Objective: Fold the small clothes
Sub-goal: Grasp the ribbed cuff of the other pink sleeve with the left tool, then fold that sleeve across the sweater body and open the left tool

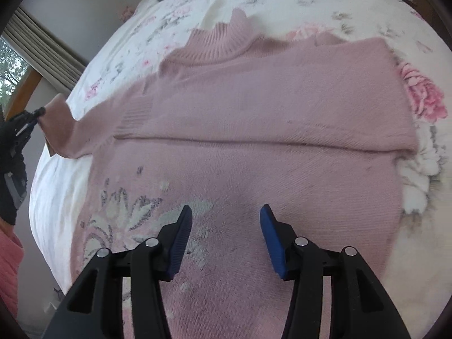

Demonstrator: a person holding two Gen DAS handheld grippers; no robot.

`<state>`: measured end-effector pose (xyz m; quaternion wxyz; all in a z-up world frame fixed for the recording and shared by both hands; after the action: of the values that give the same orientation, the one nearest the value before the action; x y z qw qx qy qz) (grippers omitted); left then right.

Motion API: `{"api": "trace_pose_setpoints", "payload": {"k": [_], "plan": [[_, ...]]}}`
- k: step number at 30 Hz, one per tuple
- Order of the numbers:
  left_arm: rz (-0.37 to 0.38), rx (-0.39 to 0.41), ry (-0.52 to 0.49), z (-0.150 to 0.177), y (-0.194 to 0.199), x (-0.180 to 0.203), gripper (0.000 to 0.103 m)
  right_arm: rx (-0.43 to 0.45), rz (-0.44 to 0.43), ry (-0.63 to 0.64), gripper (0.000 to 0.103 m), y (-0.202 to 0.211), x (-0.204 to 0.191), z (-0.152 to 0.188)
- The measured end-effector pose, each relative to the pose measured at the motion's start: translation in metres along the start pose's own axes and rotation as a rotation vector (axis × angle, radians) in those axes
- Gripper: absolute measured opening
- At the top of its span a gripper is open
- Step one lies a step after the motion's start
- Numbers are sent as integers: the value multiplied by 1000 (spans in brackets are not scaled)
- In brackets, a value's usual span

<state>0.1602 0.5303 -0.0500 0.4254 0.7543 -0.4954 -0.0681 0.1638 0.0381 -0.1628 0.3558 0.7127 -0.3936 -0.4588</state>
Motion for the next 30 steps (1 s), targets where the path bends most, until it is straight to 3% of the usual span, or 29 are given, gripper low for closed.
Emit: {"api": "trace_pose_setpoints", "payload": {"k": [9,15,20,26,30], "plan": [[167,-80,-50,56,-26,105,8,36,-10,-16,51,21,13,-3],[192,-137,-85,98,-53,146,8,33,-5,-20,51,20,20,-4],[173,-206,-110,137,-81,155,9,27,-5,-30,51,15,25,-2],[183,-347,-83,179,-120,144,14,0,2,-51,51,8,31,2],[216,-380,-86,189,-117,137,14,-21,5,-72,51,4,33,1]]}}
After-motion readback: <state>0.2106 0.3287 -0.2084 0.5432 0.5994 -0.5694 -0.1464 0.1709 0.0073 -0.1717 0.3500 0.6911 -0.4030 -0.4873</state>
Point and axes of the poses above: each gripper's, at about its wrist camera, not at the fingertips, and y roughly against the way its jaws point, x to its right, z to its underside, the point moved 2 cm from there along -y, roughly the way its jaws point, and after that the axes turned 3 degrees about -z, right-handed, at the moved point
